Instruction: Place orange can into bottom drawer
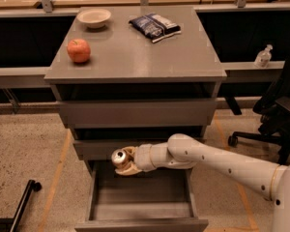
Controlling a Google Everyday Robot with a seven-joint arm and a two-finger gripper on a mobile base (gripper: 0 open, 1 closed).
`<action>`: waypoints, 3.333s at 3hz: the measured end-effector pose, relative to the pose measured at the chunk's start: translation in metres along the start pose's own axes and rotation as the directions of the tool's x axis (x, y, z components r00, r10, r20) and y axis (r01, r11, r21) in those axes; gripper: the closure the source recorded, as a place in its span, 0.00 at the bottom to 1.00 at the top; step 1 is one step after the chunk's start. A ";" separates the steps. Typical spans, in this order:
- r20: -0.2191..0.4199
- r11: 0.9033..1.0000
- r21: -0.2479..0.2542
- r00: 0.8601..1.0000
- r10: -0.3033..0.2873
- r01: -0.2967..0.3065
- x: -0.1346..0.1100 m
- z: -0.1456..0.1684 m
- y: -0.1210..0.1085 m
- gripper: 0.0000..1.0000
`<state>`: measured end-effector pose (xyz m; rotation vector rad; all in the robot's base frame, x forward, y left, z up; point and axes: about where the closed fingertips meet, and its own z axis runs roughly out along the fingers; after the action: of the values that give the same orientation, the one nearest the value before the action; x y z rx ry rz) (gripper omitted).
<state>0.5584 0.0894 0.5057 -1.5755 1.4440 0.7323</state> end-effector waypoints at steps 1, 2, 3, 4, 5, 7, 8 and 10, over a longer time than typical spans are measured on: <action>0.015 0.998 0.021 0.999 0.050 -0.051 0.033 0.021 -0.004 1.00; 0.021 0.998 0.019 0.998 0.063 -0.063 0.038 0.026 -0.002 1.00; 0.018 0.998 0.000 0.998 0.066 -0.066 0.047 0.038 0.002 1.00; 0.029 0.996 -0.028 0.996 0.081 -0.080 0.069 0.063 0.007 1.00; 0.063 0.993 -0.033 0.992 0.113 -0.111 0.096 0.083 0.013 1.00; 0.125 0.984 -0.021 0.976 0.180 -0.178 0.154 0.120 0.019 1.00; 0.128 0.982 -0.007 0.974 0.190 -0.190 0.164 0.121 0.014 1.00; 0.143 0.980 -0.102 0.973 0.183 -0.169 0.166 0.147 0.043 1.00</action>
Offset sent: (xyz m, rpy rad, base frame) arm 0.0111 0.0026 -0.0345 0.0226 0.0312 -0.0364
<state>0.5607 0.1400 0.2854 -1.4359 1.4676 1.0120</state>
